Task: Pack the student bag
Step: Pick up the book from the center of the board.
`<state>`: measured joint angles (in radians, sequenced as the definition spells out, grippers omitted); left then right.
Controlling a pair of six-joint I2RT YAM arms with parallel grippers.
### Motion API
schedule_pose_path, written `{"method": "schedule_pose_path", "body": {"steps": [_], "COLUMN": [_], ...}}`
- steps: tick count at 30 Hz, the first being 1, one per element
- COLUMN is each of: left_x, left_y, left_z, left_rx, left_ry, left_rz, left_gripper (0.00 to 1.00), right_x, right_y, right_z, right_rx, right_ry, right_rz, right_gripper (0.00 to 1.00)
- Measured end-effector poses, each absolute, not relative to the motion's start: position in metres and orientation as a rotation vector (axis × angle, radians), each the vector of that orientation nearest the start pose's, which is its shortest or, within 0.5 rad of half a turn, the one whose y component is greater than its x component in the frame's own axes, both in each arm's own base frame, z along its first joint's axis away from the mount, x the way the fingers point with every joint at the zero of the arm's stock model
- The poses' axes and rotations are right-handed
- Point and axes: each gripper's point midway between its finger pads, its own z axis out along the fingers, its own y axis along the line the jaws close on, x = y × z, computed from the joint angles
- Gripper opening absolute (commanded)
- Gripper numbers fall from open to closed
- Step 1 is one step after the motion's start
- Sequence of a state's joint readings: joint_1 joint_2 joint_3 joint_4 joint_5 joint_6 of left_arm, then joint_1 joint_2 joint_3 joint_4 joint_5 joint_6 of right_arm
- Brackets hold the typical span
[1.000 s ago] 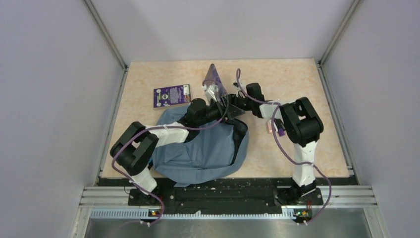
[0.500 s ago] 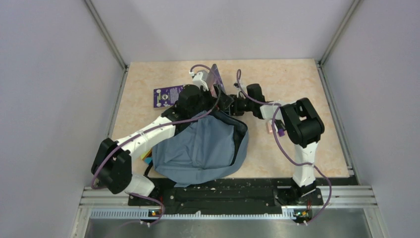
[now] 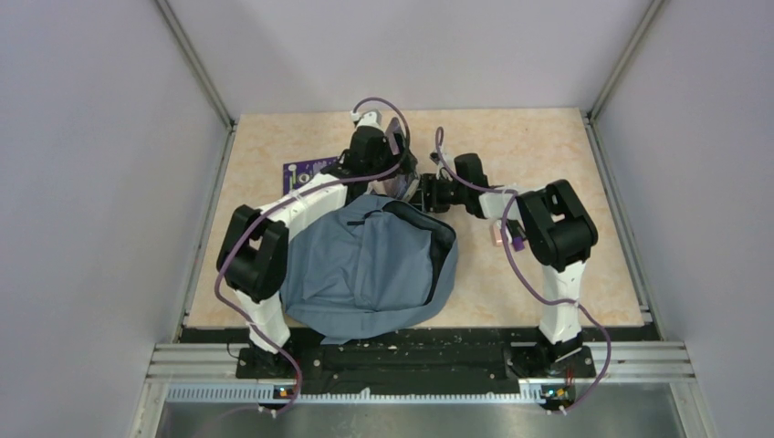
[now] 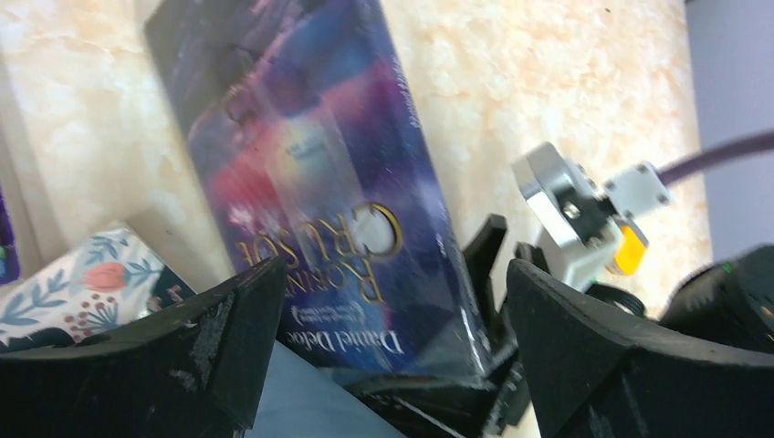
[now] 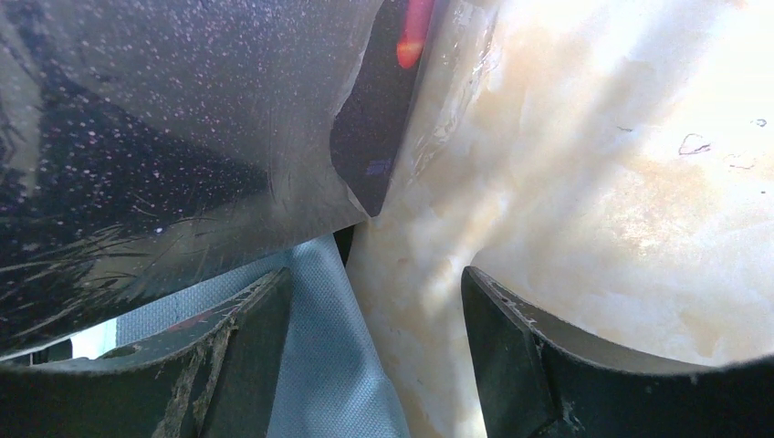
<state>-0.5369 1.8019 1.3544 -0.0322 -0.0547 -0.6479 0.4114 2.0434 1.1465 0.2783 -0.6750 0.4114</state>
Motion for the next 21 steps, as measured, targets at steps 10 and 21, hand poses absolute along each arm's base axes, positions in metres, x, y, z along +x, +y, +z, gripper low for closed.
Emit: {"method": "schedule_pose_path", "body": {"steps": [10,21], "left_x": [0.496,0.503], "left_y": [-0.275,-0.270], "left_z": [0.164,0.132], "left_rx": [-0.179,-0.120], "left_ry": [2.130,2.220], "left_rz": [-0.595,-0.470], "left_gripper": [0.98,0.95], "right_x": [0.394,0.394], "right_y": [0.309,0.315], "right_z": [0.049,0.048], "right_rx": [-0.436,-0.472], "right_ry": [2.250,2.250], "right_rz": [1.169,1.116], "right_gripper": [0.68,0.68]}}
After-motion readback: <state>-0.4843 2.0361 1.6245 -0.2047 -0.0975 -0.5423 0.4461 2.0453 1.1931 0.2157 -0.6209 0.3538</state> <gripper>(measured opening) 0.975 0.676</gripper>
